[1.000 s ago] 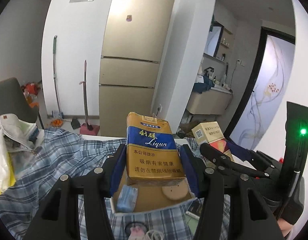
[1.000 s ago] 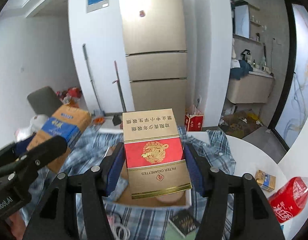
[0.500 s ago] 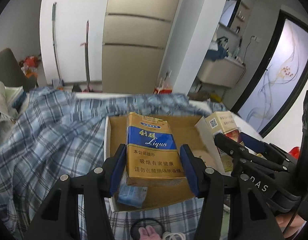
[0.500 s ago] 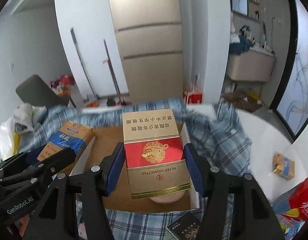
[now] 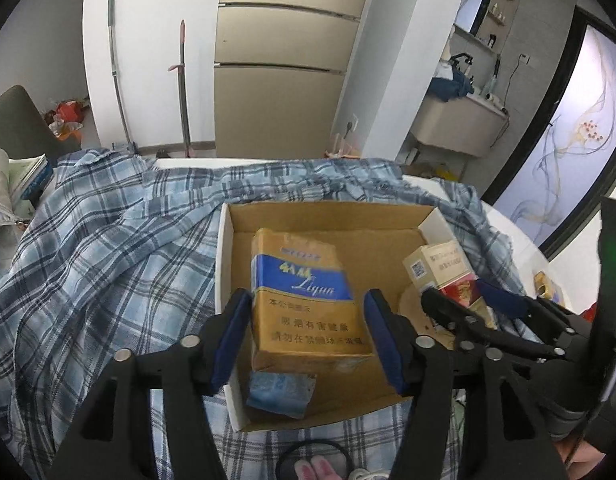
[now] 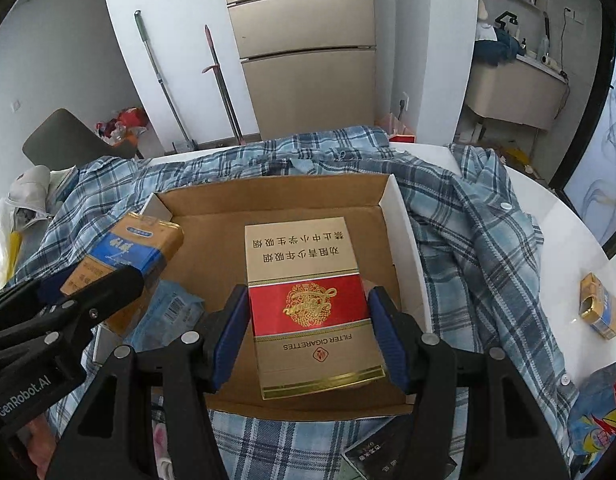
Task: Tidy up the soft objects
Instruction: 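Carry both cigarette packs over the white box and release them inside, then withdraw both grippers from the box toward the remaining items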
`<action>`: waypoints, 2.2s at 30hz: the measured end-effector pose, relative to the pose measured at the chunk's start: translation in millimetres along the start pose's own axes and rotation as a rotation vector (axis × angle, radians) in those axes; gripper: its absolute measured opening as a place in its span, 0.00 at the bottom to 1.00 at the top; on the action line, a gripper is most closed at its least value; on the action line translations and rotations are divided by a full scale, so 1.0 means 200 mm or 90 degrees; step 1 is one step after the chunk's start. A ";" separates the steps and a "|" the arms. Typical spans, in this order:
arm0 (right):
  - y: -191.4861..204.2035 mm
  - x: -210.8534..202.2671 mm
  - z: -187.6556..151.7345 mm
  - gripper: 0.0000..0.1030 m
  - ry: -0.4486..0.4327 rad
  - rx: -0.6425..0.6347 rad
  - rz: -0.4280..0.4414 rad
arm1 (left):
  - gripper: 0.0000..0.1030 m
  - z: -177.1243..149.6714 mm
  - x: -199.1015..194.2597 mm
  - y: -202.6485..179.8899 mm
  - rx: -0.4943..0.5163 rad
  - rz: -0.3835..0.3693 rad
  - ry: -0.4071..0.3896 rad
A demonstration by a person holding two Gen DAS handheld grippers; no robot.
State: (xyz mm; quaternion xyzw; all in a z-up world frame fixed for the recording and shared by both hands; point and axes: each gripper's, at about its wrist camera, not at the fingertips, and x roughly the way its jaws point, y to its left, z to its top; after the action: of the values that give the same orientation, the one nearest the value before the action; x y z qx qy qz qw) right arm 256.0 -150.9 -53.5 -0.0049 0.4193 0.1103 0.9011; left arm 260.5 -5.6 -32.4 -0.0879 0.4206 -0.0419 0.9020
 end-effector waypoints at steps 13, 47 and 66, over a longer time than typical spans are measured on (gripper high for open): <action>0.00 -0.04 0.02 0.69 -0.024 0.004 -0.005 | 0.82 0.02 -0.11 0.02 -0.015 0.013 -0.055; -0.07 -1.05 0.06 0.73 -0.322 0.007 -0.006 | 0.86 -0.03 -1.22 -0.25 0.046 -0.037 -0.346; -0.08 -1.28 -0.29 0.90 -0.418 -0.037 -0.002 | 1.00 -0.41 -1.41 -0.35 0.120 -0.040 -0.371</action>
State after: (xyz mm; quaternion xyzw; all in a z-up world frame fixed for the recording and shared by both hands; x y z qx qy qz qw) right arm 55.8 -222.6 100.4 0.0046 0.1031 0.1169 0.9878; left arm 15.9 -42.2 141.4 -0.0252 0.1356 -0.0814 0.9871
